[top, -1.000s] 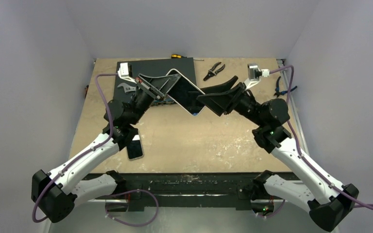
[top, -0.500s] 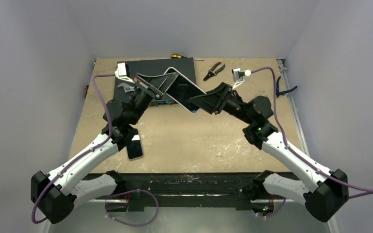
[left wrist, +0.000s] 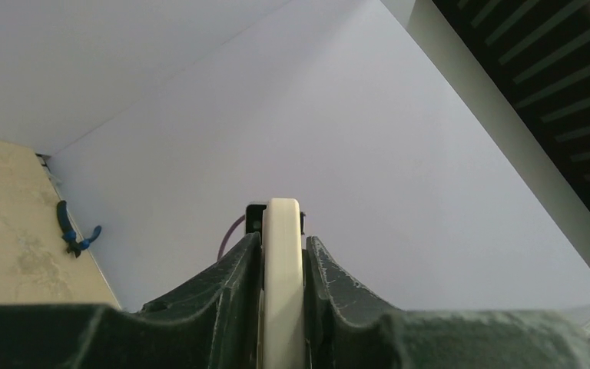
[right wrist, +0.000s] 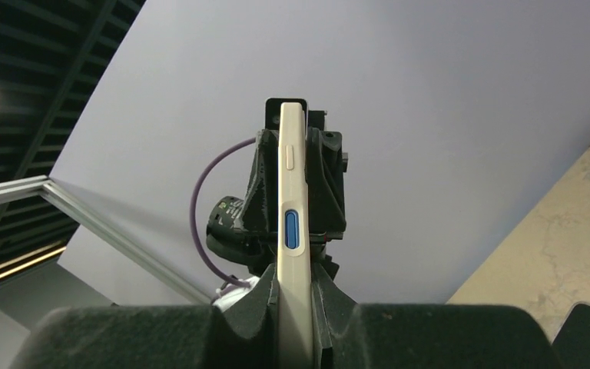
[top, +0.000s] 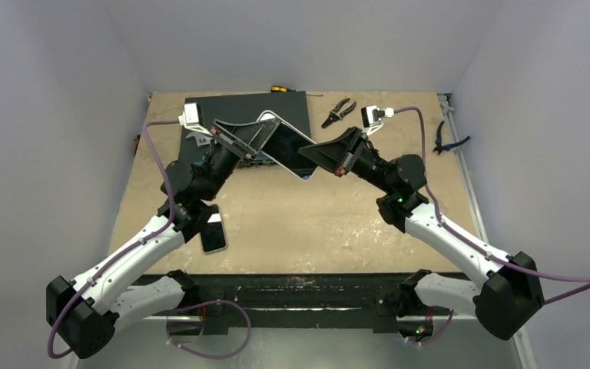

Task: Take the phone out of the phone case
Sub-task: Remove the phone case from the phone.

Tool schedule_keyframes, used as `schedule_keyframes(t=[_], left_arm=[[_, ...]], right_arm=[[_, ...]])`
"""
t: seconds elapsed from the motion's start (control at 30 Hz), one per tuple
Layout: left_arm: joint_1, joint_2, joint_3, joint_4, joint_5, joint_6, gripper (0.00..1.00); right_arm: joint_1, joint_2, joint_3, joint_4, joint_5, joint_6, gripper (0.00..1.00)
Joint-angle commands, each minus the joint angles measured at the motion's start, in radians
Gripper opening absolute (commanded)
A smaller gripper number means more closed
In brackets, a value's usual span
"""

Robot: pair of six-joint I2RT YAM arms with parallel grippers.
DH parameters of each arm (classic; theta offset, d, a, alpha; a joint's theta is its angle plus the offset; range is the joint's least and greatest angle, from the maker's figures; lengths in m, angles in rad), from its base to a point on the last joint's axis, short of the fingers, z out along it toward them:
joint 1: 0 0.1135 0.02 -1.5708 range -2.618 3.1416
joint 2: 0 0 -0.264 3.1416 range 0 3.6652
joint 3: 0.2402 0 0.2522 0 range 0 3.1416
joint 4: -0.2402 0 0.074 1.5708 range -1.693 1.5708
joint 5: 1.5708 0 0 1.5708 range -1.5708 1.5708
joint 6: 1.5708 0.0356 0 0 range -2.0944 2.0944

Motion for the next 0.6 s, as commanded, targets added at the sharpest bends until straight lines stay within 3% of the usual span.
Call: schedule_keyframes(t=[0.0, 0.17, 0.57], left_arm=[[-0.003, -0.042, 0.034, -0.058, 0.059, 0.056, 0.32], [0.016, -0.058, 0.047, -0.08, 0.142, 0.078, 0.41], [0.079, -0.043, 0.109, -0.1, 0.309, 0.062, 0.42]], right_arm=[[-0.017, -0.016, 0.074, 0.09, -0.071, 0.077, 0.0], [-0.068, -0.018, 0.087, 0.1, -0.14, 0.13, 0.0], [-0.14, -0.044, 0.124, 0.002, -0.243, 0.094, 0.0]])
